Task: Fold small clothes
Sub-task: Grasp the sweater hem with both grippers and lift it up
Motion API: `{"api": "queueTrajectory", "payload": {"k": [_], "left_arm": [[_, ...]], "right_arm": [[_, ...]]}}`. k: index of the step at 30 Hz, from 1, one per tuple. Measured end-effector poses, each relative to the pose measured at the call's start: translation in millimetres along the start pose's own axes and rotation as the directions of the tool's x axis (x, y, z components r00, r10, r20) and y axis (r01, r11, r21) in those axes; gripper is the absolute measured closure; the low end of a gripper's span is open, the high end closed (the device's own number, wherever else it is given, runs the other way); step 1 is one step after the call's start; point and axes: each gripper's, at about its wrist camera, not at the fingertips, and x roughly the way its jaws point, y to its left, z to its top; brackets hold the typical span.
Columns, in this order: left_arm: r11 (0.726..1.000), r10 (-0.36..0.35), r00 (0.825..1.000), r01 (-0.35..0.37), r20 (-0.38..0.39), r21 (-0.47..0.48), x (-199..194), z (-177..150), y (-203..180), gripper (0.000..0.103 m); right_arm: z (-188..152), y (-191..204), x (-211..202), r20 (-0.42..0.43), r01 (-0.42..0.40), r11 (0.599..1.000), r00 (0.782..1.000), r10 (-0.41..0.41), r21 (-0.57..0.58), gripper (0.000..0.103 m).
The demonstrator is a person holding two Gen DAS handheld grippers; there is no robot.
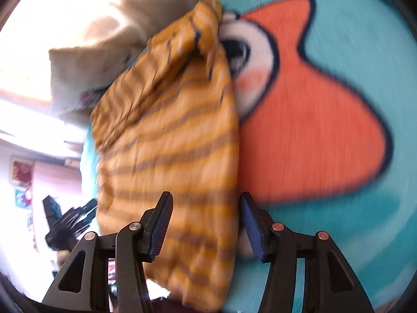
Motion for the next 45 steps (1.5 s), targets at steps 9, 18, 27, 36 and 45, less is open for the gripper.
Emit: {"api": "queueTrajectory", "payload": {"k": [9,18,27,36,45], "left_arm": [[0.97,-0.242,0.97,0.241,-0.013,-0.044,-9.0,-50.0,23.6,0.05],[0.951,-0.308,0.949,0.304,-0.064,-0.057,-9.9,-68.7,31.0,0.047],[0.953,-0.303,0.943,0.296,-0.14,-0.065,20.3,-90.1,26.3,0.047],[0.928,-0.364,0.919,0.343,-0.15,-0.147,-9.7,-86.0,30.6,0.093],[0.917,-0.381,0.924,0.374,-0.028,-0.141,-72.7,-87.3,11.8,0.093]], "right_arm": [[-94.9,0.8,-2.0,0.007,-0.11,0.991,0.994,0.109,0.079,0.046],[-107.9,20.1,8.7,-0.017,-0.081,0.993,0.996,0.083,0.086,0.045],[-117.4,26.7,30.9,-0.107,-0.068,0.995,0.991,0.076,0.075,0.052],[-117.3,33.4,25.0,-0.168,-0.034,0.999,0.985,0.034,0.001,0.096],[-110.6,74.0,-43.2,-0.217,-0.156,0.953,0.971,0.099,-0.261,0.097]]}}
